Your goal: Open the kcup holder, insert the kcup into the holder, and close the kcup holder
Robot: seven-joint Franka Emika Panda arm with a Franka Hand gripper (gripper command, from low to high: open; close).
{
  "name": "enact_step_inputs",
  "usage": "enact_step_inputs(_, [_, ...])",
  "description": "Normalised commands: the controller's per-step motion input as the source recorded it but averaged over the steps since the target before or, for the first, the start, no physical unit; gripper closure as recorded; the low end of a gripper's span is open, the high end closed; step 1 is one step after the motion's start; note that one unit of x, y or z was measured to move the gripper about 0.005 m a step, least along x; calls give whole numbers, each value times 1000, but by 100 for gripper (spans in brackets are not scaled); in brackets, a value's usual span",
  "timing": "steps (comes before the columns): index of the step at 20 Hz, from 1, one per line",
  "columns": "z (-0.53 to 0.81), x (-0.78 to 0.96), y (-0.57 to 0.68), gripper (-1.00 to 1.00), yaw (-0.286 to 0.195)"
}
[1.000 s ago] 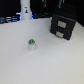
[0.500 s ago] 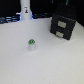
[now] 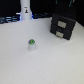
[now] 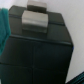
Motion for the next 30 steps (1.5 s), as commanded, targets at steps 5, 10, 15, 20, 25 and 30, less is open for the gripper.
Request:
enact_step_inputs(5, [-262, 5, 521, -100, -150])
enact_step_inputs(10, [-319, -5, 388, -100, -125])
enact_step_inputs(15, [-344, 20, 250, -100, -86])
enact_step_inputs(20, [-348, 4, 170, -100, -45])
enact_step_inputs(25, [-374, -90, 179, -100, -46])
enact_step_inputs(30, [-279, -186, 99, -100, -26])
